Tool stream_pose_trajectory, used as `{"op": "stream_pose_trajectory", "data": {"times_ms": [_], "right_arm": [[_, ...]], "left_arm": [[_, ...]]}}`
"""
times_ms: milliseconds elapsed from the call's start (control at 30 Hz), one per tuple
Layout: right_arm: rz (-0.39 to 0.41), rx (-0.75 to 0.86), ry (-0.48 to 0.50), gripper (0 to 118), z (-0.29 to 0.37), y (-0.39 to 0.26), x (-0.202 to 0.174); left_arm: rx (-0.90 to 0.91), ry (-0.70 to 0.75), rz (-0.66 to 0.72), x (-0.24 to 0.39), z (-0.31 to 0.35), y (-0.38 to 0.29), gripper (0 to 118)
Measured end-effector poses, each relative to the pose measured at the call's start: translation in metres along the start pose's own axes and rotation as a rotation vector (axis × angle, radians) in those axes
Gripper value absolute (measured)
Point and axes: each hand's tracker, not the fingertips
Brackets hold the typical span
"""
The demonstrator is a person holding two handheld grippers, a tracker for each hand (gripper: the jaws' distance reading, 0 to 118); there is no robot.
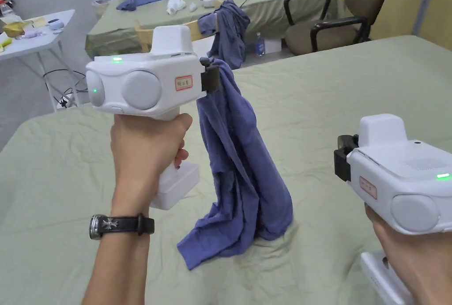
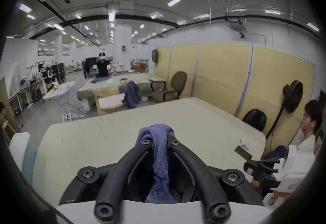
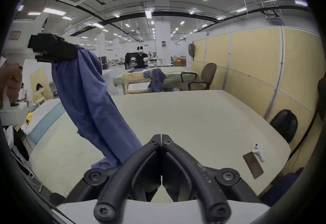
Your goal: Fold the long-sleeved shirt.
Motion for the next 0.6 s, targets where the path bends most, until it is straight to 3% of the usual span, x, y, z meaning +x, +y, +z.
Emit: {"op": "stream_pose_trajectory", "data": {"times_ms": [367,600], "right_arm": [[-0.004,-0.127,-0.031,2,-0.061,-0.041,0.028],[-0.009,-0.193,-0.032,2,-0.088,-0.059,0.041]], "left_arm": [[-0.420,-0.129,0.059,0.038,-0.169,-0.146,11],[-0.588,-0.155,0.071,0.054,-0.223,-0.212,11]]}}
